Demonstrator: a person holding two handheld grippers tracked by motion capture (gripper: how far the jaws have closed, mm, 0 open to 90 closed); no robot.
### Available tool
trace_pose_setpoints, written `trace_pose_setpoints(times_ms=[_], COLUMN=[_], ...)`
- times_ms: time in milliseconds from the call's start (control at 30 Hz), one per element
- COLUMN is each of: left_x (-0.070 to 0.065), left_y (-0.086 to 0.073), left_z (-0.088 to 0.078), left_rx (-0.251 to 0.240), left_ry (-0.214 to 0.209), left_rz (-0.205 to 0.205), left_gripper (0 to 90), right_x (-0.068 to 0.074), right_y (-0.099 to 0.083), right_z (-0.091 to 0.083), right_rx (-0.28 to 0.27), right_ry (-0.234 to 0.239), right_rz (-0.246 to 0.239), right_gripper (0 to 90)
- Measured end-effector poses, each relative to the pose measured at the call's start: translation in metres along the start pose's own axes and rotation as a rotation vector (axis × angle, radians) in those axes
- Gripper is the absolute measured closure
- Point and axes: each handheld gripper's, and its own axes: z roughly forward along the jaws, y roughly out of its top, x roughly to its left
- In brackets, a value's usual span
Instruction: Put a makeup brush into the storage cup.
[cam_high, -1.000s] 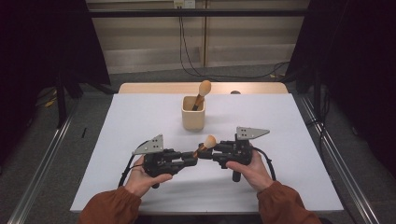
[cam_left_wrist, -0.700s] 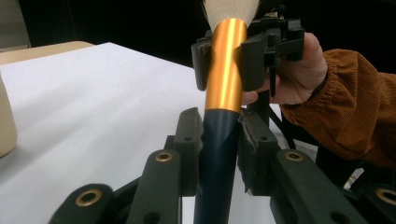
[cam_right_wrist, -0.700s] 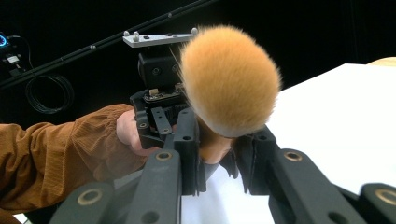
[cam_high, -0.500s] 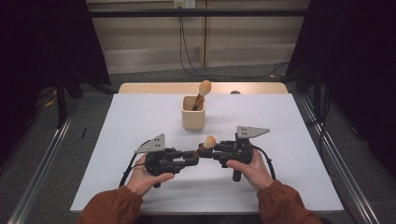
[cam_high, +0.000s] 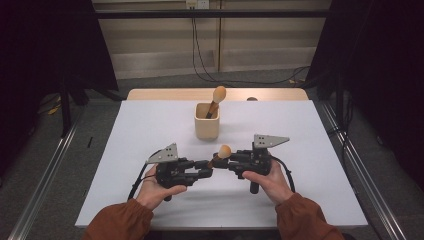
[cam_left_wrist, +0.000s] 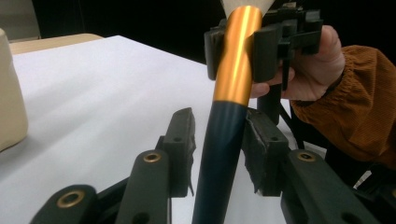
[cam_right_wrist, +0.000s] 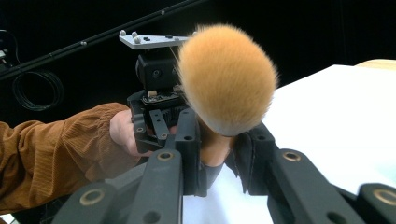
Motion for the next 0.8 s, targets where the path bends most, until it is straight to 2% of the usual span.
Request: trace_pose_setpoints(times_ms=[167,267,467,800], left_x=[0.000,-0.001,-0.001,-0.003], left_y=[-0.001,-0.001,-0.001,-0.002], left_z=[0.001,0.001,0.000,-0.009], left_rx=[0.016,0.018,0.029,0.035], left_ry=[0.016,0.033,0.056,0.116], left_rz=[0.007,0.006,0.012,0.025], left_gripper=[58.3,52.1,46.9,36.4], right_x=[0.000,-0.001,-0.002,-0.001], right_y=[0.001,0.002,0.003,0.005], right_z=[-0.001,-0.003,-0.006,-0.010], right_rx=[0.004,0.005,0.012,0.073], right_ry=[-0.014,-0.027,-0.053,-0.113], right_rz=[-0.006,-0.008,-0.013,-0.035], right_gripper=[72.8,72.8,72.8,72.8])
